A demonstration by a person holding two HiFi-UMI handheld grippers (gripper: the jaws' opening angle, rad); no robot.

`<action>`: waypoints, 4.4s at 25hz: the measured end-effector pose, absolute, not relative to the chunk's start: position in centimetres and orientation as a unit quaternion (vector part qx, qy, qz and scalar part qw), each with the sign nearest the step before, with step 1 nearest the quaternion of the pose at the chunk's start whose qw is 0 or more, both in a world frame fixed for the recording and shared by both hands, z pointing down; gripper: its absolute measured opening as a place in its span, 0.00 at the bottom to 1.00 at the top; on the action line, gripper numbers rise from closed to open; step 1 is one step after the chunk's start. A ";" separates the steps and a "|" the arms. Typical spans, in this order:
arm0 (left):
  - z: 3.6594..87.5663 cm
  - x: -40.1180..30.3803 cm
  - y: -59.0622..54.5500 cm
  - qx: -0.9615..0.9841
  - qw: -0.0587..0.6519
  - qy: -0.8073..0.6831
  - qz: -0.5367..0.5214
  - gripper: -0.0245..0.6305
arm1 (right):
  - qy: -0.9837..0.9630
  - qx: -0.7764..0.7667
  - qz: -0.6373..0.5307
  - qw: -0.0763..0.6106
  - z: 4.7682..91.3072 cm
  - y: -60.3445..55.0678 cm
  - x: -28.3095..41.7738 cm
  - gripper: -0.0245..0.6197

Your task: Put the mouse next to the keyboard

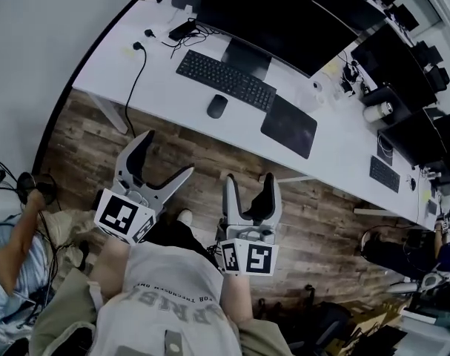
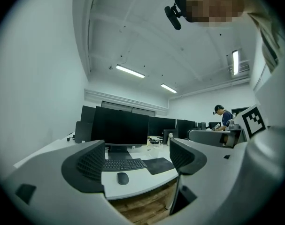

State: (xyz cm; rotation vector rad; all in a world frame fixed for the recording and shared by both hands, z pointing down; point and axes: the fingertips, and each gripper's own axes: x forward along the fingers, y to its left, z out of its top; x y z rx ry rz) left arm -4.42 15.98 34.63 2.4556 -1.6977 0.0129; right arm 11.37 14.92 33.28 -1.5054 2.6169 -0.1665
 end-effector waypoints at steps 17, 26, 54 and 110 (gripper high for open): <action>39.0 -10.4 0.4 0.839 0.118 -0.530 0.032 0.67 | 0.839 -0.532 -0.111 0.008 40.1 0.3 5.3 0.59; 40.5 -14.7 -8.5 0.869 0.136 -0.473 0.050 0.67 | 0.800 -0.580 -0.146 -0.042 45.3 -6.9 0.5 0.58; 42.9 -15.1 -14.1 0.864 0.149 -0.473 0.087 0.67 | 0.730 -0.571 -0.284 -0.245 66.6 -12.1 -0.6 0.59; 40.2 5.3 -18.8 0.899 0.105 -0.418 0.076 0.67 | 0.672 -0.649 -0.255 -0.248 61.6 -17.1 24.3 0.51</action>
